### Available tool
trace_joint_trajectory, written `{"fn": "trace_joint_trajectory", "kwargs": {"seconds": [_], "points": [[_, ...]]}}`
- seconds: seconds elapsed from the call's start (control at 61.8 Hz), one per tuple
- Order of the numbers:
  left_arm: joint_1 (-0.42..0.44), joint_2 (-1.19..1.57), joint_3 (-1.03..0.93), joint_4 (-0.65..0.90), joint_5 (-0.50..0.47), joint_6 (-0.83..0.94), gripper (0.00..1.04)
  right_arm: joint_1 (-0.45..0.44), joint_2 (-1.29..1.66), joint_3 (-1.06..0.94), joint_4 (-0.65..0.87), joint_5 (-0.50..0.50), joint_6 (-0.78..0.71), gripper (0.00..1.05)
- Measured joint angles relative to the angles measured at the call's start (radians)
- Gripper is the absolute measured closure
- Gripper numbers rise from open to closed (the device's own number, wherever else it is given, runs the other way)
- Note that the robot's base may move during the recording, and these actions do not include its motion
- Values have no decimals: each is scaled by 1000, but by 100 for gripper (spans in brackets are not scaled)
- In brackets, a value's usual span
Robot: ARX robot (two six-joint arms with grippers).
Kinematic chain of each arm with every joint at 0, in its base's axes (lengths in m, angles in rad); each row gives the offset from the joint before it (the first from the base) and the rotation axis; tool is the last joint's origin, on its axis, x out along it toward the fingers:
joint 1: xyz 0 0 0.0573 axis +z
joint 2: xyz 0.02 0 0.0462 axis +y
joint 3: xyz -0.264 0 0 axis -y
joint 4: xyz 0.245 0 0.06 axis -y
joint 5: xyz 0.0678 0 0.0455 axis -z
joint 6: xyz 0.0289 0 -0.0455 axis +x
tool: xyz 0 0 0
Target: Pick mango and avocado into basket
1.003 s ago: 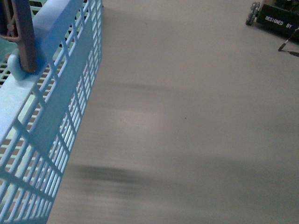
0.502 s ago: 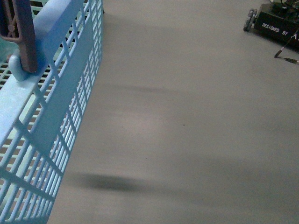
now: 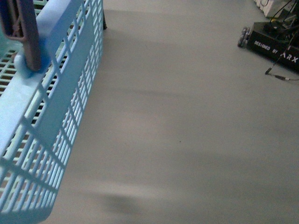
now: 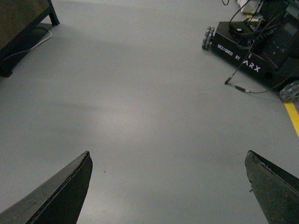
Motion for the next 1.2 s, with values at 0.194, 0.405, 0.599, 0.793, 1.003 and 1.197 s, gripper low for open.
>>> {"fn": "trace_joint_trajectory", "kwargs": {"seconds": [0.194,0.405,0.599,0.793,1.003,1.197], "points": [[0,0,0,0,0,0,99,0,0,0,0,0,0,8],[0,0,0,0,0,0,99,0,0,0,0,0,0,8],[0,0,1,0,0,0,99,0,0,0,0,0,0,8],[0,0,2,-1,0,0,99,0,0,0,0,0,0,8],[0,0,2,-1,0,0,99,0,0,0,0,0,0,8],[0,0,3,-1,0,0,99,0,0,0,0,0,0,8]]}}
